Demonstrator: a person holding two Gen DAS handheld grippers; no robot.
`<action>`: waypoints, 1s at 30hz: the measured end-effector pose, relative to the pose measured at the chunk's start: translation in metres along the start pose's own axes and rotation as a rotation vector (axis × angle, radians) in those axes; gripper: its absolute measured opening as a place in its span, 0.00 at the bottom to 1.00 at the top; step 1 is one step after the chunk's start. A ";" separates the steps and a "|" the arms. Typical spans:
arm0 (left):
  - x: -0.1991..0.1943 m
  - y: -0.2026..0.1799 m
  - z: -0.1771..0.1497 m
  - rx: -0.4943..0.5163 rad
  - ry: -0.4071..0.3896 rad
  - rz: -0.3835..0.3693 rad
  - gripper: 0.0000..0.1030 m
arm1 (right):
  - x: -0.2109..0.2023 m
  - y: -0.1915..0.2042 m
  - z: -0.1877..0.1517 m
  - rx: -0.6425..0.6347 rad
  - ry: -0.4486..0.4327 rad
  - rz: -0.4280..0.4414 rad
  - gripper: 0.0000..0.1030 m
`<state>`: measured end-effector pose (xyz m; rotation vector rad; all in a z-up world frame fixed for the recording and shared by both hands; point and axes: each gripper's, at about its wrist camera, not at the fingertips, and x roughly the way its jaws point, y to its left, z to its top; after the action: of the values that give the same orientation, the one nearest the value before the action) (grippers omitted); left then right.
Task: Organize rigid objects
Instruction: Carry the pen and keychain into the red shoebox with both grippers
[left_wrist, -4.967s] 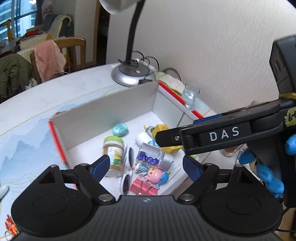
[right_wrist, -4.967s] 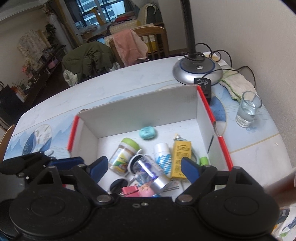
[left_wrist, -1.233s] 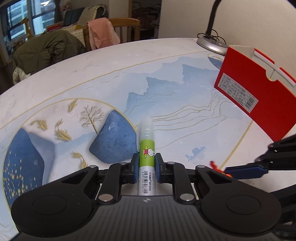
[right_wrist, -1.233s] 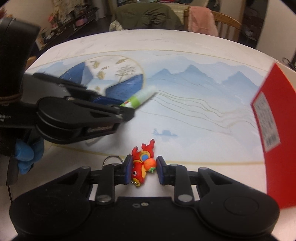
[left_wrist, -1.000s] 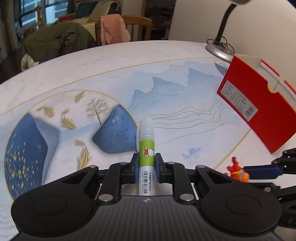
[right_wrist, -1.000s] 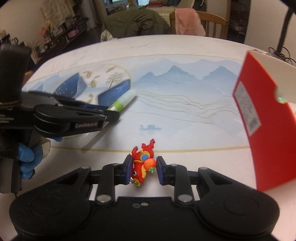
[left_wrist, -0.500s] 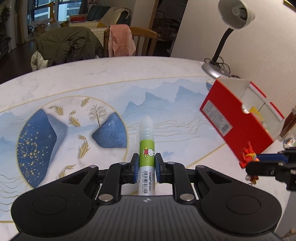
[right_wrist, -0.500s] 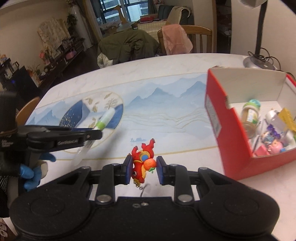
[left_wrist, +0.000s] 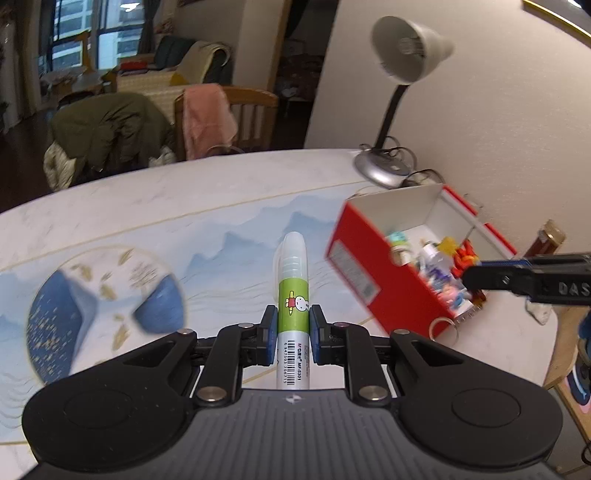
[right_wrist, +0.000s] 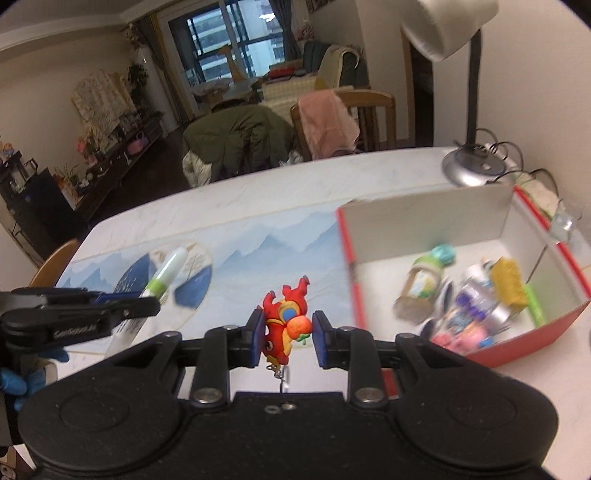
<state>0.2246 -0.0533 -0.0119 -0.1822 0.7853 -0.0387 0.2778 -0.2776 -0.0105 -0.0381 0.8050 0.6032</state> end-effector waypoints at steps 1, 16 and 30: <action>0.001 -0.008 0.003 0.009 -0.003 -0.004 0.17 | -0.002 -0.007 0.004 0.002 -0.008 0.000 0.25; 0.058 -0.123 0.037 0.109 0.020 -0.065 0.17 | -0.014 -0.114 0.033 0.031 -0.069 -0.074 0.25; 0.133 -0.178 0.064 0.165 0.079 -0.065 0.17 | 0.002 -0.193 0.031 0.088 -0.025 -0.154 0.25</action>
<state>0.3699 -0.2325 -0.0287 -0.0496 0.8512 -0.1728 0.4001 -0.4297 -0.0276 -0.0114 0.7959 0.4216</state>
